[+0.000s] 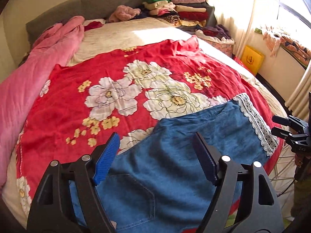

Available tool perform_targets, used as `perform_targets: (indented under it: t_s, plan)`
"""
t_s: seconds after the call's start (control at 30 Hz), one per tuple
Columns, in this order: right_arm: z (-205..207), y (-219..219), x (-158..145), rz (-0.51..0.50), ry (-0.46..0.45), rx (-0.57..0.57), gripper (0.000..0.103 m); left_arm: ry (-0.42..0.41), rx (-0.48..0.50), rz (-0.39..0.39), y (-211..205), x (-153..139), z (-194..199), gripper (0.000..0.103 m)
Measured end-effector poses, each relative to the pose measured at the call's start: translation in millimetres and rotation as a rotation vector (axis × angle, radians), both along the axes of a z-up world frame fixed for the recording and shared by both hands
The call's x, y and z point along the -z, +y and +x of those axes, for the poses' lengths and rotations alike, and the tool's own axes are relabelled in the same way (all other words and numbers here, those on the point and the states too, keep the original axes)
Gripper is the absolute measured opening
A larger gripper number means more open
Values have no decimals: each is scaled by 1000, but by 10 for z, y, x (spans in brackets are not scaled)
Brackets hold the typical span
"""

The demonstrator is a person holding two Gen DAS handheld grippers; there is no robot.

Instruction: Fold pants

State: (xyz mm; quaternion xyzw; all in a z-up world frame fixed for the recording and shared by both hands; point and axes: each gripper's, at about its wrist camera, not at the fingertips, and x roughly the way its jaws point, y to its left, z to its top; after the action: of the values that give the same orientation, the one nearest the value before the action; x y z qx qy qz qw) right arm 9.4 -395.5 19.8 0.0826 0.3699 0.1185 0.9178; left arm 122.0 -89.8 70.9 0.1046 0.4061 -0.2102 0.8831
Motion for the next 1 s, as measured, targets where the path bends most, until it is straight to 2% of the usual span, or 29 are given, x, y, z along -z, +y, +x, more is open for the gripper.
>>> perform_targets:
  t_s: [0.03, 0.4, 0.6, 0.63, 0.7, 0.73, 0.77, 0.87, 1.0]
  plan:
    - [6, -4, 11, -2, -1, 4, 75, 5, 6, 2, -38, 38, 31, 72]
    - [201, 10, 186, 0, 35, 2, 75, 116, 63, 23, -306, 597, 555, 73]
    - [315, -47, 431, -11, 98, 30, 75, 180, 58, -11, -341, 867, 824, 73]
    - [321, -61, 476, -2, 107, 33, 75, 187, 58, -12, -347, 918, 853, 70]
    - [314, -64, 520, -1, 110, 36, 75, 219, 72, -37, -365, 1004, 885, 51]
    - [309, -64, 536, -1, 108, 37, 75, 237, 83, -52, -384, 1036, 887, 22]
    - [310, -60, 547, -2, 107, 37, 75, 250, 97, -60, -409, 1054, 885, 5]
    - [343, -69, 492, -9, 117, 25, 75, 201, 109, -60, -443, 990, 848, 3]
    - [463, -327, 95, 32, 5, 98, 75, 180, 108, -102, -364, 921, 837, 3]
